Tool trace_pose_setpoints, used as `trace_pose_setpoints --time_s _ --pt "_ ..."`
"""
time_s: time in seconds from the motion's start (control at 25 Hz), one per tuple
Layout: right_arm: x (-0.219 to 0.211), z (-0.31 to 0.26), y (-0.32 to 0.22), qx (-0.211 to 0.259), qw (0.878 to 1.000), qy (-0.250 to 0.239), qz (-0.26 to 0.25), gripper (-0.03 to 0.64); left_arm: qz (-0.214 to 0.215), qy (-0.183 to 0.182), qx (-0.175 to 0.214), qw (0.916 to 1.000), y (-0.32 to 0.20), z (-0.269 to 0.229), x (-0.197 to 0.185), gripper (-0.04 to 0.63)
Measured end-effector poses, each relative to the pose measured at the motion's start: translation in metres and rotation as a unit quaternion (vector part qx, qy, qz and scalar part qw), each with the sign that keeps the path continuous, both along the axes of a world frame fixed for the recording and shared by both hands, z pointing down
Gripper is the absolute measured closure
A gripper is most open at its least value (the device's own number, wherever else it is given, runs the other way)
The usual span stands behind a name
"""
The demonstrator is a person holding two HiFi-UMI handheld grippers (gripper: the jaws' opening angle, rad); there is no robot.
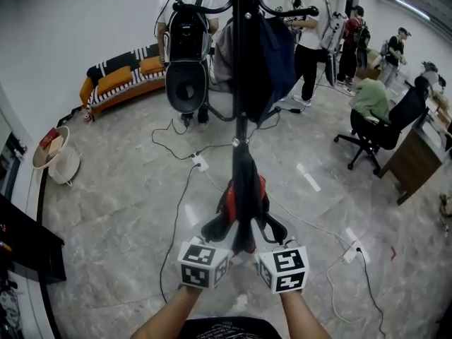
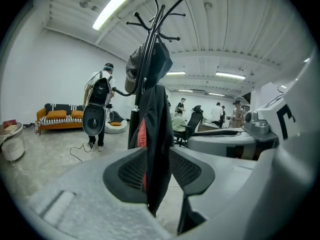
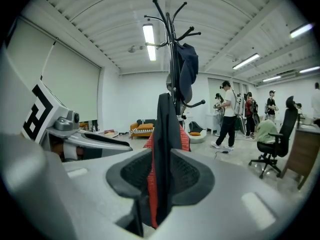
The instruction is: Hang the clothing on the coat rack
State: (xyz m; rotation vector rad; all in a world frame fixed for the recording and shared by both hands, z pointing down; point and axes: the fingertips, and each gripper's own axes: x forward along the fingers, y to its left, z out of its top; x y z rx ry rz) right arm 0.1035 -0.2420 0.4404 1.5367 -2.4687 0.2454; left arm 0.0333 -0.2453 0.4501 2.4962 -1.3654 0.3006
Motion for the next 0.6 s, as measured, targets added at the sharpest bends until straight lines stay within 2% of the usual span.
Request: trace_pose_setpoints --time_s 0.32,0.6 --pt "-0.013 0.001 0.035 -0.009 1.0 -0.005 0.016 0.514 0.027 0.01 -0.016 0.9995 0.032 0.005 -0.007 0.482" --pt "-0.026 -0.008 0.071 -0.008 0.999 -0.017 0.032 0.532 0.049 0.007 -0.014 0.9987 0.066 -0.001 -0.01 0.483"
